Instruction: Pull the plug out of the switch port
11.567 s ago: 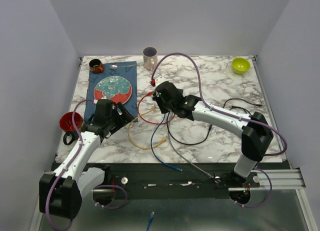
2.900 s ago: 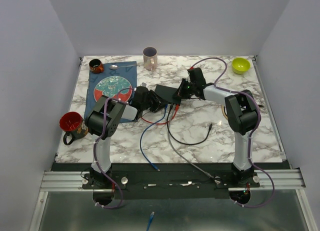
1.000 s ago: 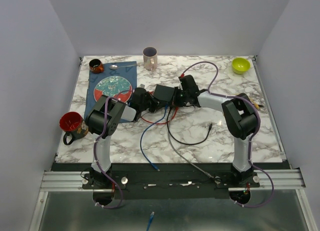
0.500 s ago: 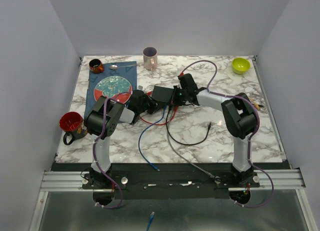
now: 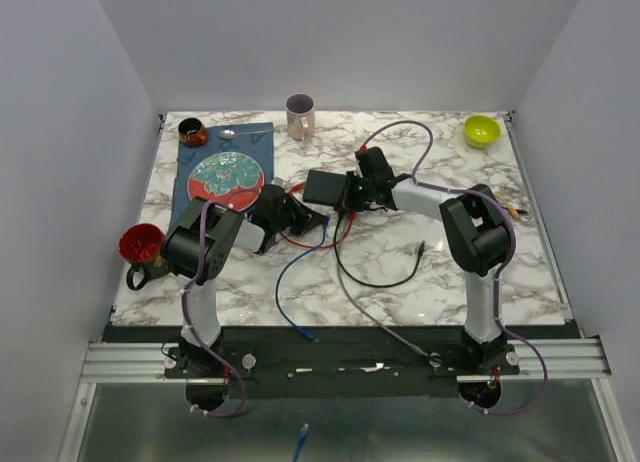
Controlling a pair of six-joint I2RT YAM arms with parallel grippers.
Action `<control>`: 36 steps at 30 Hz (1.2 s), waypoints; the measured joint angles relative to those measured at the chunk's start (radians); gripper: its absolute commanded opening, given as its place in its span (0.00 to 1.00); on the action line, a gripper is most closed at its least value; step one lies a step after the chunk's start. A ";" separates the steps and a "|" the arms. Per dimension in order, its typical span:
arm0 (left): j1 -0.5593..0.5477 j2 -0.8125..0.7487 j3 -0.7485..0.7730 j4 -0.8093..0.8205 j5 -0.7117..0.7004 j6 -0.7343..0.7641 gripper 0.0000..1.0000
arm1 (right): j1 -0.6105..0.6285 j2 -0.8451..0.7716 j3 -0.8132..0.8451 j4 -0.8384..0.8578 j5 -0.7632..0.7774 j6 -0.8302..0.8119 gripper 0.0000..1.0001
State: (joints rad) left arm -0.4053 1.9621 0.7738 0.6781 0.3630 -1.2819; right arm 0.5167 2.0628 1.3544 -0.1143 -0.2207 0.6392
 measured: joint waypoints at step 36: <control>-0.027 -0.713 -0.079 -0.400 -0.195 0.346 0.00 | 0.262 -0.437 -0.423 0.516 -0.371 0.185 0.68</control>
State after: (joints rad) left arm -0.4324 1.2488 0.6952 0.2783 0.1684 -0.9360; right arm 0.7788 1.6257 0.9318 0.4015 -0.5915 0.8246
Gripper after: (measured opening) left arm 0.025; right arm 0.766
